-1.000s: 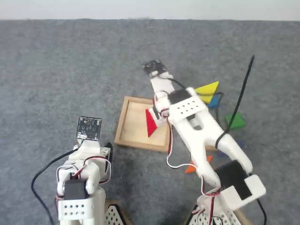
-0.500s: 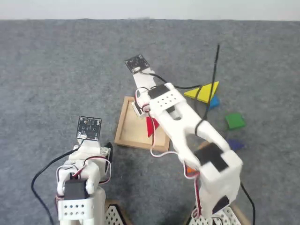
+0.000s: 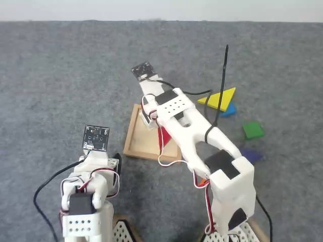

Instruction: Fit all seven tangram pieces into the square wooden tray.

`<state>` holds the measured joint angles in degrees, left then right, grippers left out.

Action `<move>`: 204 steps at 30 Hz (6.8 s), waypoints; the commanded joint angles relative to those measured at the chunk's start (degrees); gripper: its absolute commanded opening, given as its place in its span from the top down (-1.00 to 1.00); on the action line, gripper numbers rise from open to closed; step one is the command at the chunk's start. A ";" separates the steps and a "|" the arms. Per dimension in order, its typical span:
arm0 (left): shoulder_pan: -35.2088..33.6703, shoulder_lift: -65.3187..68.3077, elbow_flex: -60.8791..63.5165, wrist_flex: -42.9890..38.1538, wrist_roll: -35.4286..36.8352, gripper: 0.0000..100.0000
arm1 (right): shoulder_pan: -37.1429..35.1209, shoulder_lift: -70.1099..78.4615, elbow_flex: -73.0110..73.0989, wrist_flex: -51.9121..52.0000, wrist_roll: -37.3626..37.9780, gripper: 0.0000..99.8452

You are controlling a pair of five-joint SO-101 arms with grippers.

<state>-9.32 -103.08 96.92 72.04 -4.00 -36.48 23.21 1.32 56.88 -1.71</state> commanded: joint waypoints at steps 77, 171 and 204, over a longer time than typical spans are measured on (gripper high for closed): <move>0.00 -1.58 -0.48 0.53 -0.35 0.69 | -4.35 -4.35 6.68 -1.10 7.12 0.79; 0.00 -1.58 -0.48 0.53 -0.35 0.69 | 26.95 18.24 -36.22 11.03 -49.49 0.27; 0.00 -1.58 -0.48 0.53 -0.35 0.69 | 32.40 26.15 -43.60 37.58 -39.82 0.71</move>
<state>-9.32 -103.08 96.92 72.04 -4.00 -4.66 51.08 -38.51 82.73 -46.81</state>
